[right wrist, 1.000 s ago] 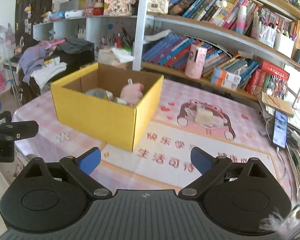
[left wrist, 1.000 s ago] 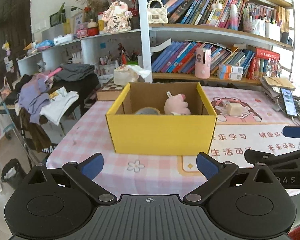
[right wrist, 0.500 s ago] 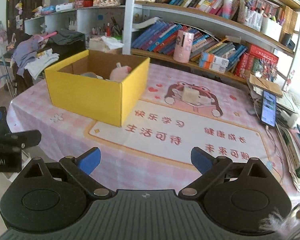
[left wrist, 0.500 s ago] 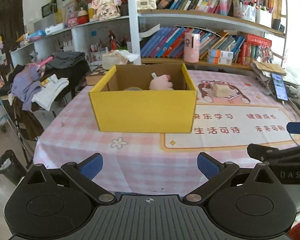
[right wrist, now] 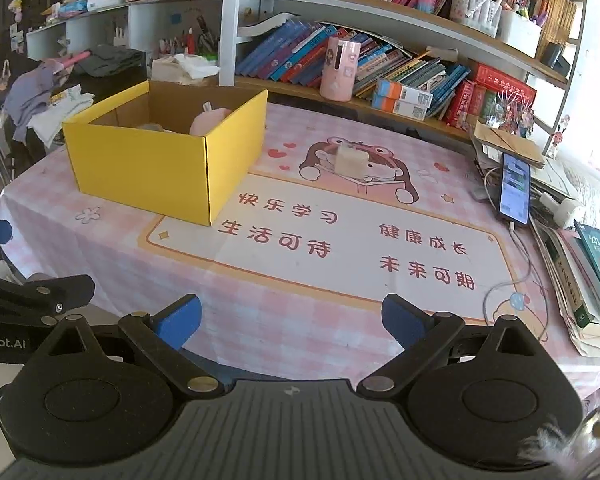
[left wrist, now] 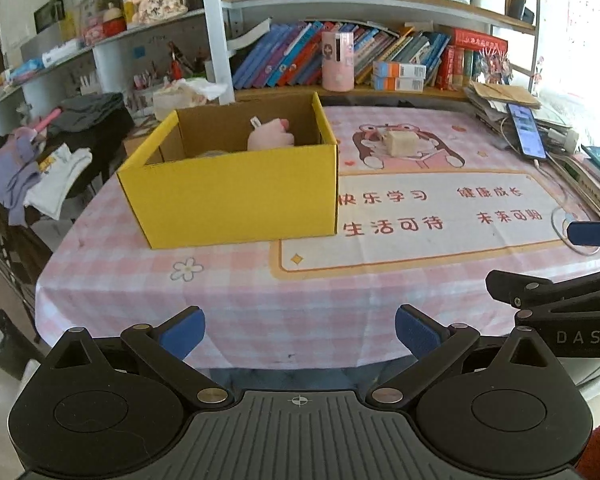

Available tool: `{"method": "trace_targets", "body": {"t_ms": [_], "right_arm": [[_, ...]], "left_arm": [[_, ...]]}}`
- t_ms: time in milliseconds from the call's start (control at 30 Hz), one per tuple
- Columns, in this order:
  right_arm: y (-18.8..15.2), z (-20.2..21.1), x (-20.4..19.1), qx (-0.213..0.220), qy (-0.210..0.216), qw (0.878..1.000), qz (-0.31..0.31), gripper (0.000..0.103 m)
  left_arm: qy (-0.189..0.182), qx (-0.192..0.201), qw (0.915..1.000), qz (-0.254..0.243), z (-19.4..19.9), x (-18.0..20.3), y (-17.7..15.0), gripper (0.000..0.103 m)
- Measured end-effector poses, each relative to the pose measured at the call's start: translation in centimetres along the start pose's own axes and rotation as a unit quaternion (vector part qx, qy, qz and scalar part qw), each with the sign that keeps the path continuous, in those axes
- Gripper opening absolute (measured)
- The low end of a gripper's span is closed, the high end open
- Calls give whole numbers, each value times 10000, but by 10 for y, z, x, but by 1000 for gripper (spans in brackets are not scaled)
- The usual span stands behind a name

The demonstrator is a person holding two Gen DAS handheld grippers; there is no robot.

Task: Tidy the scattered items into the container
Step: 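Lift both open tools out of the box and back away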

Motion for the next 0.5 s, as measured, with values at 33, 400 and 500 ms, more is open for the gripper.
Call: {"method": "trace_targets", "body": {"t_ms": [33, 400, 500], "right_arm": [[0, -1, 1, -4, -2, 10000, 7, 98], [-2, -17, 21, -208, -99, 9997, -71, 99], [-4, -21, 30, -269, -154, 9995, -110, 99]], "left_arm": [[-10, -36, 10000, 11, -2, 0, 0, 102], [-164, -336, 9992, -142, -24, 21, 3, 102], [-288, -361, 9988, -190, -31, 32, 7, 102]]}}
Point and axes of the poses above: each gripper's, at about its wrist camera, not at the fingertips, and z roughly against the way its jaws point, x to its right, y to its top, the point moved 9 cm from there along -z, roughly the way its jaws point, and after that the axes turned 3 degrees about z, right-handed, at the moved point
